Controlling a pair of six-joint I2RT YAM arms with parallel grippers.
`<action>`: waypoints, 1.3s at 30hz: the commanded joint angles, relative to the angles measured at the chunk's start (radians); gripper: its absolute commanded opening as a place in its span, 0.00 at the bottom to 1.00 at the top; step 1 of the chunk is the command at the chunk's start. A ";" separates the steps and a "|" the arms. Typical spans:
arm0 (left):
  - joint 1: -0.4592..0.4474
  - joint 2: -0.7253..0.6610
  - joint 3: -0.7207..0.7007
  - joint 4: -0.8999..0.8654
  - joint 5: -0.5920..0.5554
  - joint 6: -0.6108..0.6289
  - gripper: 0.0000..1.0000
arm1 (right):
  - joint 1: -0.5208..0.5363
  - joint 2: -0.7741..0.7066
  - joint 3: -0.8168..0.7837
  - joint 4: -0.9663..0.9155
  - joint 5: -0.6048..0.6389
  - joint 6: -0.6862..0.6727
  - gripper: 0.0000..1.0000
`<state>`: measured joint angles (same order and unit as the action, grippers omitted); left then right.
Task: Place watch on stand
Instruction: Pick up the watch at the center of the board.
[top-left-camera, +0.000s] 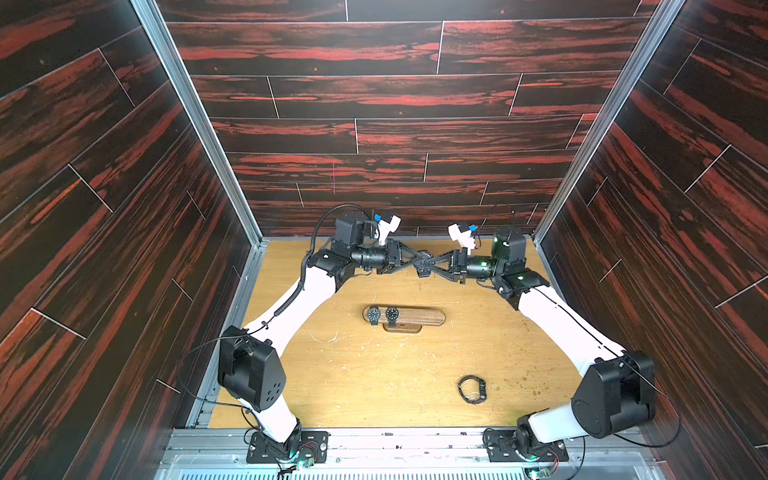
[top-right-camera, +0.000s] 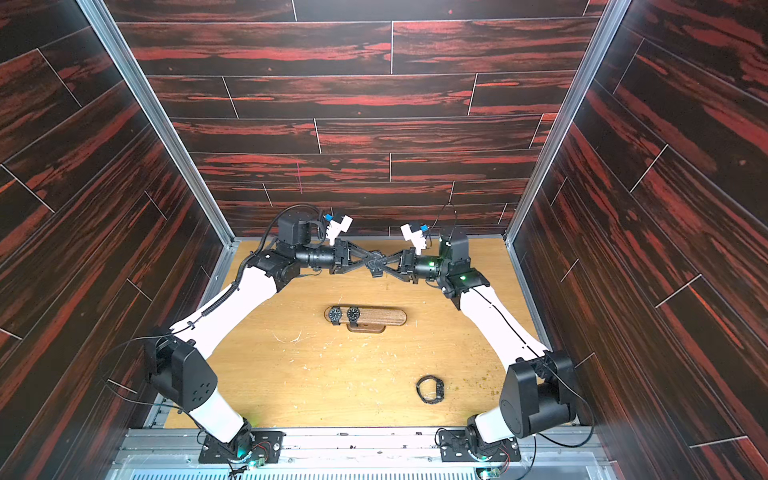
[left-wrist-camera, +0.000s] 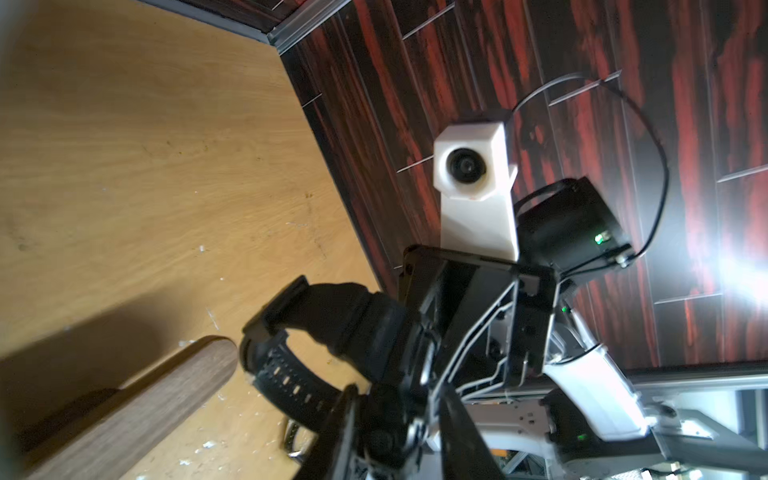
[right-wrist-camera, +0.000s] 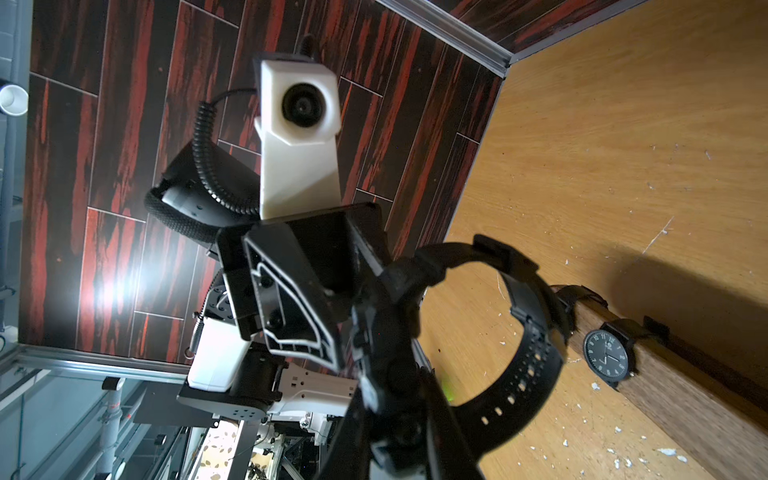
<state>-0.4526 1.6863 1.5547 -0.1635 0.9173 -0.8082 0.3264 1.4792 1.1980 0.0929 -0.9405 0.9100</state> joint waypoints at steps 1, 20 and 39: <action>-0.003 -0.023 -0.004 0.004 0.005 -0.017 0.54 | 0.005 -0.041 -0.029 0.084 -0.022 0.012 0.06; 0.131 -0.033 -0.072 -0.216 -0.172 0.025 0.73 | -0.147 -0.203 -0.339 0.092 0.052 0.038 0.00; 0.262 -0.046 -0.300 -0.359 -0.396 0.068 0.75 | -0.232 -0.146 -0.556 0.011 0.120 -0.049 0.00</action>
<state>-0.1951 1.6520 1.2659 -0.5121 0.5419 -0.7395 0.0978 1.3094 0.6537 0.0834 -0.8307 0.8776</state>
